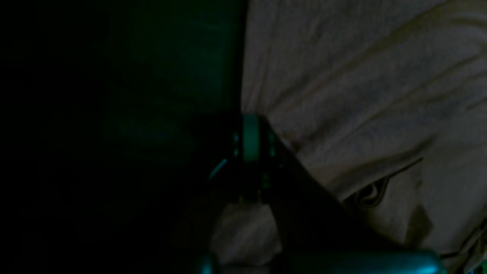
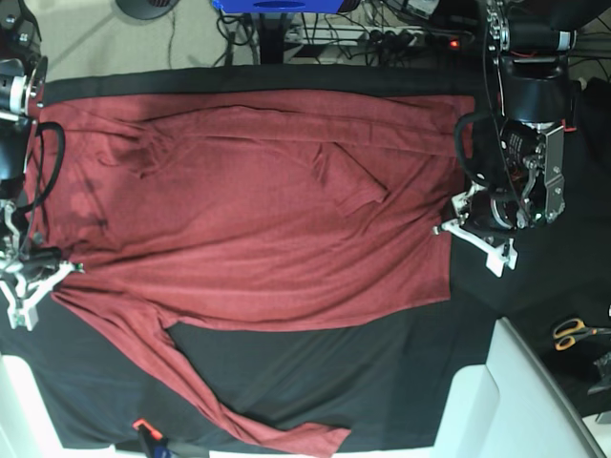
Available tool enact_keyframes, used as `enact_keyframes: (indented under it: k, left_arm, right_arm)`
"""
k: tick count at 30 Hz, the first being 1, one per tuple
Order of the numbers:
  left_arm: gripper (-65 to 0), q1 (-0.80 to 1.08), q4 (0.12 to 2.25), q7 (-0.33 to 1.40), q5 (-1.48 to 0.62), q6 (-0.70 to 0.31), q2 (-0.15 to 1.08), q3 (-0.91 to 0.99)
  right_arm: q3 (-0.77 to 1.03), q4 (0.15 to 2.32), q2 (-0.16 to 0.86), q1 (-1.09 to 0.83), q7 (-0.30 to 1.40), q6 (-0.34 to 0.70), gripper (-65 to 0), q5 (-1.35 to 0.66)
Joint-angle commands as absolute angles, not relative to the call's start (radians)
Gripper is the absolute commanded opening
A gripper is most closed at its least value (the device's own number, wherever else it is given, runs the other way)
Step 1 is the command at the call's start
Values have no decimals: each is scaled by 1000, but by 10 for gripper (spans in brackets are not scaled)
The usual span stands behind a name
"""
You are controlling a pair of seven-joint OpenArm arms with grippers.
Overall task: Fold the T-shirt properly
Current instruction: 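Move the left gripper along the opposite side edge toward the hem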
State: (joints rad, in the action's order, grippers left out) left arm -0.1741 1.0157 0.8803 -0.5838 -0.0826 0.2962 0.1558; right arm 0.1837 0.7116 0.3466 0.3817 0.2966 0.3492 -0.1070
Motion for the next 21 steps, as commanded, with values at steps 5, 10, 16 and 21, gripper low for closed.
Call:
enact_keyframes:
  k: [5, 10, 16, 21]
  left_arm:
    - [-650, -139, 1095, 909, -576, -79, 306, 156]
    - [-650, -136, 1165, 911, -581, 4, 323, 157]
    - [-390, -148, 1237, 966, -581, 15, 326, 174]
    - [-155, -166, 1282, 992, -581, 15, 323, 314]
  right_arm:
    - [188, 728, 367, 409, 275, 348, -650, -111]
    - [185, 728, 367, 409, 275, 348, -650, -111]
    - [183, 728, 367, 409, 275, 348, -650, -111]
    - [182, 728, 367, 409, 275, 348, -650, -111]
